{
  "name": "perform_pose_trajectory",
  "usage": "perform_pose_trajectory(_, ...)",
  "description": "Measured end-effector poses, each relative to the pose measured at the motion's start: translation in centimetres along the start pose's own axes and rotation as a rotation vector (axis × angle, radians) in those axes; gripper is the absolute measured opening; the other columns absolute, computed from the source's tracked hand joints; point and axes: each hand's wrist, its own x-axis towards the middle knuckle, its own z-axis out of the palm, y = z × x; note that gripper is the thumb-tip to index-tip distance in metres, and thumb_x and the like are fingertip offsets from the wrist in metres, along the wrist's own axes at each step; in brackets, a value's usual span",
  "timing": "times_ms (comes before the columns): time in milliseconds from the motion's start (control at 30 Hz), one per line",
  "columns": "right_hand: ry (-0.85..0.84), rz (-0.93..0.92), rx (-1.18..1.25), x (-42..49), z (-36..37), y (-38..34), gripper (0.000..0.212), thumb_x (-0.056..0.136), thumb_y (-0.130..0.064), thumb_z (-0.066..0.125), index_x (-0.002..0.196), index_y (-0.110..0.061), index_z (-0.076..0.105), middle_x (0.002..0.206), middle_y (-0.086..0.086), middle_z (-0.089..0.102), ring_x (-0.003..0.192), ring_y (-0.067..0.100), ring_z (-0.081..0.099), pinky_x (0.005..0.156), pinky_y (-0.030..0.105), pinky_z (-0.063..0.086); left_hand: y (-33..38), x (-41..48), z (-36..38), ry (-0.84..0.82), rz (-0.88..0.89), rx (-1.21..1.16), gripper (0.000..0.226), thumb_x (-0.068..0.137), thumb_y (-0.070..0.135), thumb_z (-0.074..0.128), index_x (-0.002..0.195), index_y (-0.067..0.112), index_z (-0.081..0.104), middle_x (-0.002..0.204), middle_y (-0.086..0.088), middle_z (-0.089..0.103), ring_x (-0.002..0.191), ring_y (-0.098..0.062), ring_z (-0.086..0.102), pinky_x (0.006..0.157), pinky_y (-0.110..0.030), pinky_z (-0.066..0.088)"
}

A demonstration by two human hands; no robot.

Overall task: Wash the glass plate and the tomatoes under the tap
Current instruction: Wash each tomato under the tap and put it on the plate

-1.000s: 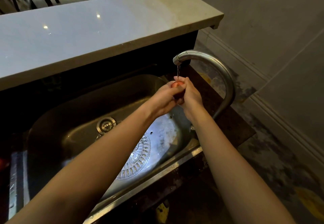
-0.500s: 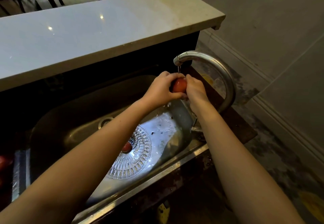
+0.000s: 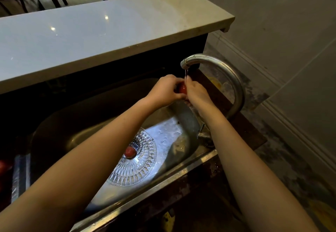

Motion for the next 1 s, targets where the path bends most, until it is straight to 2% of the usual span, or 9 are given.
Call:
perform_pose_trajectory(100,-0.019,-0.085,0.006,-0.1,0.5,-0.1,0.042,0.095,-0.049,0.031,0.11,-0.015,0.052,0.09,0.007,0.06,0.066,0.015,0.058,0.048,0.022,0.043,0.1,-0.1,0.0,0.085,-0.032,0.015,0.027,0.081,0.022,0.066,0.105,0.009,0.063,0.092,-0.003,0.056,0.084,-0.017,0.054,0.065,-0.017,0.033)
perform_pose_trajectory(267,0.054,0.209,0.443,-0.1,0.9,-0.9,0.038,0.098,-0.041,0.032,0.078,-0.015,0.052,0.06,0.006,0.054,0.033,0.01,0.045,0.033,0.016,0.032,-0.1,-0.3,-0.2,0.116,-0.041,-0.081,0.051,0.077,0.035,0.069,0.123,0.014,0.057,0.108,-0.008,0.055,0.094,-0.012,0.047,0.078,-0.019,0.033)
perform_pose_trajectory(400,-0.116,0.167,0.753,0.1,1.2,-0.8,0.036,0.099,-0.036,0.034,0.111,-0.009,0.054,0.085,0.009,0.058,0.063,0.016,0.056,0.045,0.023,0.038,-0.8,-0.7,-0.4,0.089,-0.007,-0.153,0.058,0.073,0.03,0.075,0.125,0.016,0.054,0.117,-0.01,0.05,0.103,-0.012,0.044,0.079,-0.013,0.03)
perform_pose_trajectory(467,-0.204,0.083,0.811,0.0,1.2,-0.6,0.033,0.1,-0.033,0.034,0.113,-0.011,0.054,0.09,0.008,0.061,0.072,0.014,0.061,0.05,0.022,0.045,-1.1,-0.6,-0.6,0.081,0.017,-0.135,0.056,0.074,0.028,0.074,0.125,0.016,0.054,0.118,-0.009,0.053,0.106,-0.016,0.048,0.082,-0.015,0.032)
perform_pose_trajectory(600,-0.172,-0.029,0.655,-0.4,1.3,-0.2,0.022,0.097,-0.033,0.043,0.097,-0.019,0.06,0.074,0.0,0.065,0.054,0.007,0.061,0.047,0.02,0.044,-0.9,-0.4,-0.6,0.147,0.009,-0.095,0.043,0.08,0.03,0.067,0.119,0.015,0.058,0.106,-0.007,0.06,0.095,-0.016,0.053,0.076,-0.019,0.034)
perform_pose_trajectory(667,-0.01,0.084,0.49,-0.3,1.5,-0.6,0.037,0.094,-0.046,0.042,0.088,-0.015,0.06,0.048,-0.003,0.06,0.036,0.008,0.051,0.039,0.02,0.039,-0.6,-0.4,-0.3,0.174,0.0,-0.106,0.042,0.082,0.031,0.064,0.12,0.015,0.058,0.105,-0.008,0.061,0.092,-0.011,0.05,0.076,-0.018,0.033)
perform_pose_trajectory(733,0.083,0.174,0.419,0.0,1.5,-0.7,0.045,0.091,-0.053,0.04,0.081,-0.014,0.059,0.044,-0.002,0.056,0.028,0.008,0.046,0.033,0.016,0.035,-0.5,-0.3,-0.2,0.158,-0.001,-0.128,0.046,0.083,0.032,0.063,0.125,0.017,0.054,0.105,-0.007,0.057,0.092,-0.009,0.046,0.076,-0.017,0.031)
perform_pose_trajectory(867,-0.04,0.225,0.701,-0.3,0.7,-0.4,0.042,0.094,-0.048,0.037,0.083,-0.011,0.053,0.046,0.004,0.045,0.027,0.012,0.036,0.034,0.015,0.025,-0.7,-0.2,-0.6,-0.061,0.054,-0.176,0.059,0.08,0.032,0.069,0.132,0.02,0.045,0.104,-0.006,0.044,0.094,-0.013,0.043,0.075,-0.016,0.031)
perform_pose_trajectory(1000,-0.156,0.227,0.668,-0.9,0.4,0.3,0.048,0.096,-0.052,0.031,0.094,-0.008,0.051,0.048,0.004,0.043,0.033,0.013,0.036,0.035,0.018,0.024,-1.2,-0.4,-0.6,-0.079,0.061,-0.184,0.053,0.077,0.038,0.069,0.123,0.016,0.053,0.112,-0.005,0.058,0.099,-0.013,0.053,0.076,-0.015,0.039)
